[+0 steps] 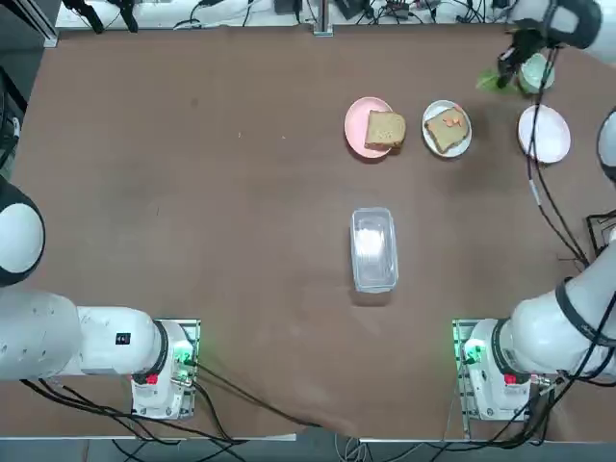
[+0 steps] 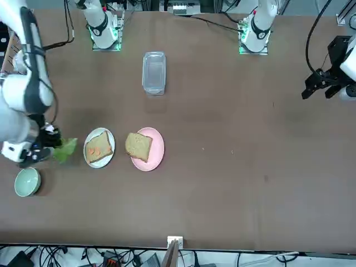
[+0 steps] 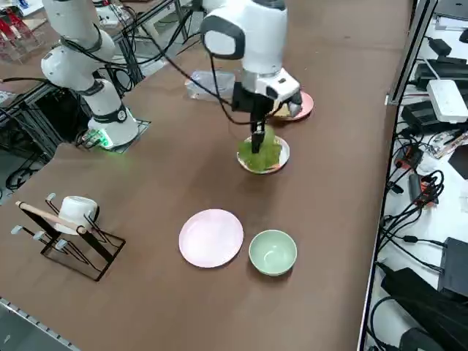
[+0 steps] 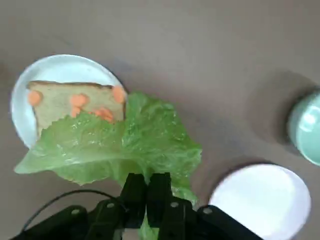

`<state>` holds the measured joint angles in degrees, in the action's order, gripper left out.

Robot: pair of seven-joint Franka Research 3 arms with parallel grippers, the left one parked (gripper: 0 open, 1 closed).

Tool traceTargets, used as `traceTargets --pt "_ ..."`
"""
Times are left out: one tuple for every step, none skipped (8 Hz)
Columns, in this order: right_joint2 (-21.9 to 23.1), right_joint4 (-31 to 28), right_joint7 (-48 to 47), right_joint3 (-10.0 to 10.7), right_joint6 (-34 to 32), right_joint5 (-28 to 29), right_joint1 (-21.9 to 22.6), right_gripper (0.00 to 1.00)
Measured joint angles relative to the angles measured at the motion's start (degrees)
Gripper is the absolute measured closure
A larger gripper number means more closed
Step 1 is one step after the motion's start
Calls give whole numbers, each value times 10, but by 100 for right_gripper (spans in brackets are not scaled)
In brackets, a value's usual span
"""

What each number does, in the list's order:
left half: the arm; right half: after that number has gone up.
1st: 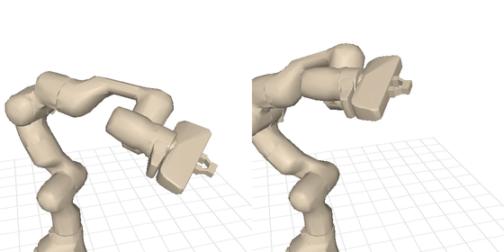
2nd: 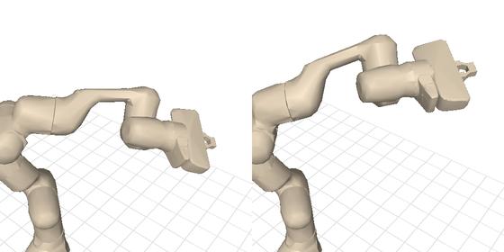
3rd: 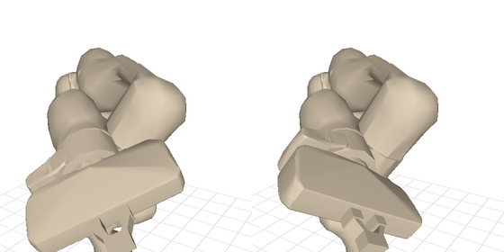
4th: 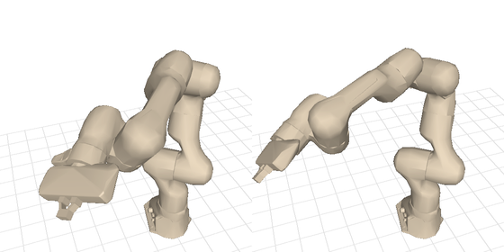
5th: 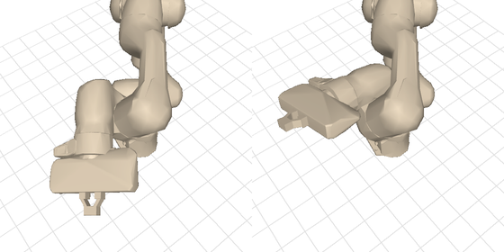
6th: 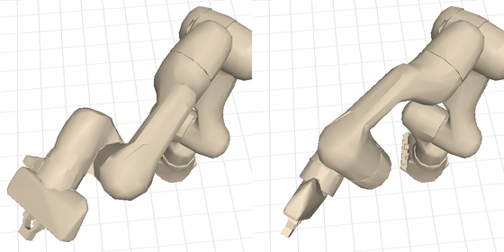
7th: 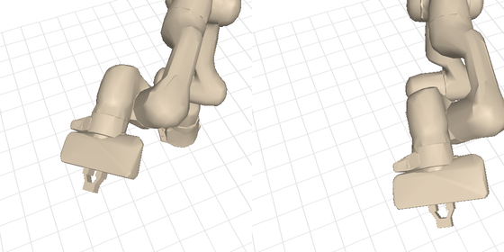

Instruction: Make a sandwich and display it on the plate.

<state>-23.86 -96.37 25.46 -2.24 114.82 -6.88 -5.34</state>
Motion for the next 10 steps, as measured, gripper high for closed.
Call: traceTargets --pt "-8 -1 -7 0 3 1 13 94" --pt "-17 -1 -23 0 12 2 28 94" --pt "-28 -2 -36 0 26 2 43 94" --pt "-41 -2 -49 0 41 2 58 94" --pt "-52 -2 -58 0 51 2 72 94" --pt "-61 -3 -63 0 60 1 83 94" --pt "-69 -3 -65 0 69 1 90 94" --pt "-75 -3 -65 1 76 -2 93 94" --pt "-78 -4 -65 1 77 -5 94 94" --pt "-80 -4 -65 2 77 -7 94 94"
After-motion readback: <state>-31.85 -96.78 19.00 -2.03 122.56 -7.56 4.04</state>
